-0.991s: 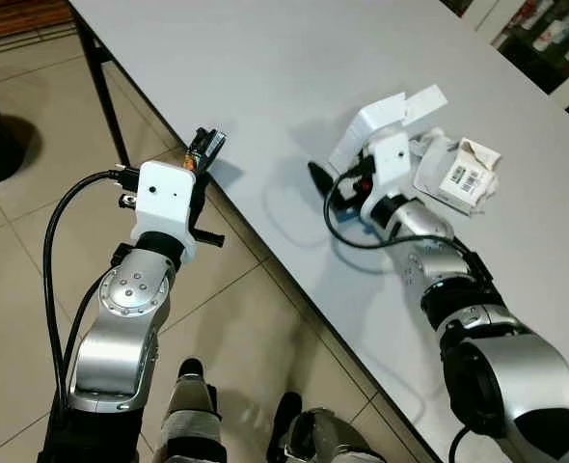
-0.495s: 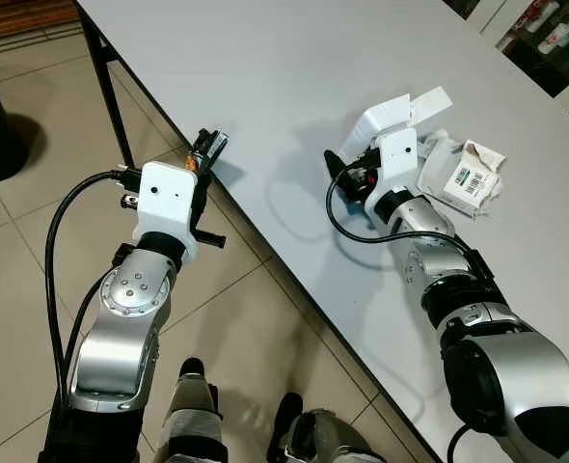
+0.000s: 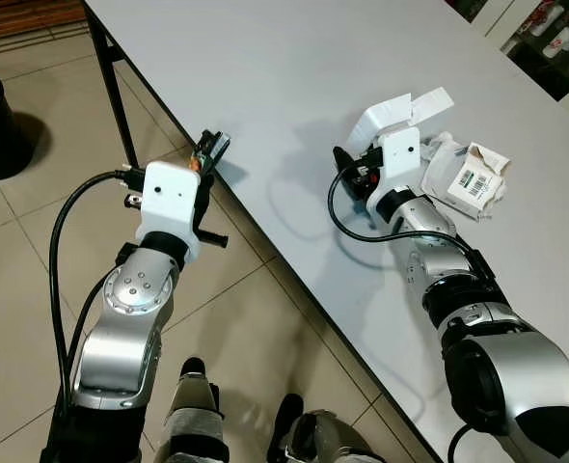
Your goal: Picking trash to rubbish bin
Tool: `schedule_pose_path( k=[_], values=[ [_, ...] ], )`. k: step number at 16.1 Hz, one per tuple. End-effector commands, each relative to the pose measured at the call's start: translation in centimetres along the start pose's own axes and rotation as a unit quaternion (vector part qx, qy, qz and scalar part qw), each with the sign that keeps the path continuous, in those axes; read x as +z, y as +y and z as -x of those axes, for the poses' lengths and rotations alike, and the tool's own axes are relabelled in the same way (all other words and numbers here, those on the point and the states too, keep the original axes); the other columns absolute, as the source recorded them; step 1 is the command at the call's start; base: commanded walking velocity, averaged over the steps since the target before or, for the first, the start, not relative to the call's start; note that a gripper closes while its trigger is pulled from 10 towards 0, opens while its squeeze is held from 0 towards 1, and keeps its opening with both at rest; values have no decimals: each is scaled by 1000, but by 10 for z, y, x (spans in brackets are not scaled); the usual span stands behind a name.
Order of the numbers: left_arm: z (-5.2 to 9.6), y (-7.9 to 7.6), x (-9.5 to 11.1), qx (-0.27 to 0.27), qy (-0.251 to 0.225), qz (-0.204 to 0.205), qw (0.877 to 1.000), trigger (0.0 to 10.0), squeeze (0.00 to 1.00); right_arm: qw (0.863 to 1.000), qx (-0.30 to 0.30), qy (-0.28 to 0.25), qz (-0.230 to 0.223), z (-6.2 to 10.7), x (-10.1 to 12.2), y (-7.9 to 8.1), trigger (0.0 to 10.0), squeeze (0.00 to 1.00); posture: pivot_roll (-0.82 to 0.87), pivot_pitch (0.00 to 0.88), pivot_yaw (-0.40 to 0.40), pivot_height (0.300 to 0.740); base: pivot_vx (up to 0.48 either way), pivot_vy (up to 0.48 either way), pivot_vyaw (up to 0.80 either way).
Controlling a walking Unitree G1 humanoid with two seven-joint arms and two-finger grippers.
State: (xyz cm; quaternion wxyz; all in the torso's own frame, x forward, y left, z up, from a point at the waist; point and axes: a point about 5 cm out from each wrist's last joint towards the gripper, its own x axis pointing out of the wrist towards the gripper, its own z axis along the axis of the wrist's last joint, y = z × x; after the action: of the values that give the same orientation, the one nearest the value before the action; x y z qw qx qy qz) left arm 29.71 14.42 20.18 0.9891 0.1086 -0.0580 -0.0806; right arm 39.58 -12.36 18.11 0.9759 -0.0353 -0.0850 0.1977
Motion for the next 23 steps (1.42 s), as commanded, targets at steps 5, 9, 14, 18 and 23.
schedule_pose_path(
  k=[5, 9, 14, 18, 23],
  values=[
    [-3, -11, -1, -20, -3, 6, 1000, 10000, 0, 1000, -24, 0, 6, 7, 0, -17, 0, 0, 574, 303, -221, 740, 0, 0, 0],
    [-4, -12, -1, -22, -4, 6, 1000, 10000, 0, 1000, -24, -2, 8, 8, 0, -19, 0, 0, 573, 298, -218, 740, 0, 0, 0],
    [-9, -15, 1, -29, -11, 10, 999, 10000, 0, 999, -23, -12, 32, 9, 6, -23, 10000, 0, 554, 282, -212, 740, 0, 0, 0],
    [-19, -23, 0, -43, -21, 14, 999, 10000, 0, 995, -18, -43, 84, 20, 17, -39, 10000, 0, 484, 237, -194, 740, 0, 0, 0],
    [-41, -36, 7, -50, -49, 8, 998, 10000, 0, 987, -40, -90, 129, 64, 37, -59, 10000, 0, 357, 172, -151, 740, 0, 0, 0]
  ],
)
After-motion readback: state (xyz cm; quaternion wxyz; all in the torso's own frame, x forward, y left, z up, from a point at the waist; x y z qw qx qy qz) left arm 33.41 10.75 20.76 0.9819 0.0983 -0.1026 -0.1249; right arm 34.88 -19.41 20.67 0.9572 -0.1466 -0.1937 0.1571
